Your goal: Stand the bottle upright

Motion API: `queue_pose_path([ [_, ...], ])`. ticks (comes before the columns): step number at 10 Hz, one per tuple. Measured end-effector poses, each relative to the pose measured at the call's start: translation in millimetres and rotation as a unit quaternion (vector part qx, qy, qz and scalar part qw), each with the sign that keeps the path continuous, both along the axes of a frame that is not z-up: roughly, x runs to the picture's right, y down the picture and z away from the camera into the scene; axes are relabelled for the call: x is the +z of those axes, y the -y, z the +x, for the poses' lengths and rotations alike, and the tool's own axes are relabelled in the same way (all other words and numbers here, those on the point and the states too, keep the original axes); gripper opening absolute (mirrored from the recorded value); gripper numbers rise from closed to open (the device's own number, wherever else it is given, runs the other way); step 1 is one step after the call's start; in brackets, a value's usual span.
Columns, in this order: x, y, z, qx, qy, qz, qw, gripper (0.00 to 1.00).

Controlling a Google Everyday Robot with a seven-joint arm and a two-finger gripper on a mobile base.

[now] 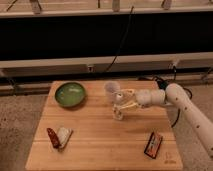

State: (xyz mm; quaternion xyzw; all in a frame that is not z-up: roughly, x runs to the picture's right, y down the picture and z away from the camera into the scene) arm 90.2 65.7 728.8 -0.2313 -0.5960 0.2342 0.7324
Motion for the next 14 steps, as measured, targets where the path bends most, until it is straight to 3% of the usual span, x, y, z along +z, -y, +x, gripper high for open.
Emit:
queue_pose_path([
  [10,-1.4,-22.0,9.9,-0.003,-0.01,-0.024,0.9996,0.8],
  [14,5.6,-33.9,17.7,0.005,-0.027,-0.046,0.9986,0.8],
])
